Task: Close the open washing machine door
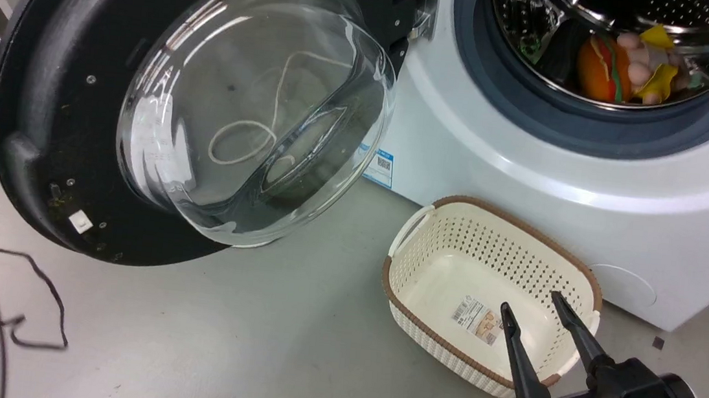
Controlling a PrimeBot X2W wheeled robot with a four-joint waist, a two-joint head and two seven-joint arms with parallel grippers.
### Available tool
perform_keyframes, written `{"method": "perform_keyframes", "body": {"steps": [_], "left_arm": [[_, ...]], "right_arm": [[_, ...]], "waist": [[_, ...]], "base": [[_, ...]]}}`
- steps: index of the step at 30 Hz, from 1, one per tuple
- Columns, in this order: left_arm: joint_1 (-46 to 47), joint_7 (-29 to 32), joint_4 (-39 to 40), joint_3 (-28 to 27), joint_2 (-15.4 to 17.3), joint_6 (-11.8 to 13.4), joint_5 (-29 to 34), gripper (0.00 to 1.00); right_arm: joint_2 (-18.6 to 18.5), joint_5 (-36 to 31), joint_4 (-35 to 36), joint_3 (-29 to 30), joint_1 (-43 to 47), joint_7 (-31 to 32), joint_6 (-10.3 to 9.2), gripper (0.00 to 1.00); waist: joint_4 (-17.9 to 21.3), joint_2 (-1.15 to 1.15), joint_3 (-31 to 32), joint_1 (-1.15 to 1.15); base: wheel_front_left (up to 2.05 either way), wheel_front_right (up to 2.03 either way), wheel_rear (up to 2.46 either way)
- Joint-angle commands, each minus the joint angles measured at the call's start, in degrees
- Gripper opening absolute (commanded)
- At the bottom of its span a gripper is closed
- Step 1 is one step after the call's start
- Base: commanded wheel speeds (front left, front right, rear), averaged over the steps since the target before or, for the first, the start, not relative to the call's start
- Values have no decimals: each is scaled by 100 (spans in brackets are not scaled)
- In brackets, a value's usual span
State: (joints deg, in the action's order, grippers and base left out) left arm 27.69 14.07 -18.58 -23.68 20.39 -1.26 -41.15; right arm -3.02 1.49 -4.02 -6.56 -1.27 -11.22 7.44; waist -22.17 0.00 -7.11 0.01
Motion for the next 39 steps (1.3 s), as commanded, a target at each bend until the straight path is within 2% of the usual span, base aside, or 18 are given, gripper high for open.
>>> {"method": "perform_keyframes", "body": {"steps": [1,5,8,16,23,28,35,39], "left_arm": [[179,164,-170,-95,51,58,-206,0],[649,771,-768,-347,151,245,-851,0],[889,1281,-1072,-416,163,267,-1266,0],[1140,2517,-1337,-484,66,-142,-2245,0],[938,3489,-1068,-708,-70,-260,-3104,0],[535,4114,-536,-743,-423,-297,-3624,0],[-282,4331,605,-434,-1323,-75,-3719,0],[-816,4426,1182,-94,-1630,33,-3770,0]], "right_arm": [[10,-18,-14,-22,-63,-49,4,100],[11,-37,-34,-57,-101,-96,4,100],[11,-56,-50,-82,-131,-126,4,100],[12,-70,-98,-102,-185,-208,4,100],[13,47,-188,6,-133,-297,4,100],[14,198,-280,140,-49,-364,5,100],[14,287,-337,277,105,-372,5,100],[14,288,-342,415,167,-373,5,100]], "waist": [[-8,0,-25,-1],[-32,0,-102,-1],[-49,0,-150,-1],[-102,0,-225,-1],[-174,0,-71,-1],[-276,0,149,-1],[-280,0,437,-1],[-232,0,517,-1]], "base": [[0,0,0],[0,0,0],[0,0,0],[0,0,0],[0,0,0],[0,0,0],[0,0,0],[0,0,0]]}}
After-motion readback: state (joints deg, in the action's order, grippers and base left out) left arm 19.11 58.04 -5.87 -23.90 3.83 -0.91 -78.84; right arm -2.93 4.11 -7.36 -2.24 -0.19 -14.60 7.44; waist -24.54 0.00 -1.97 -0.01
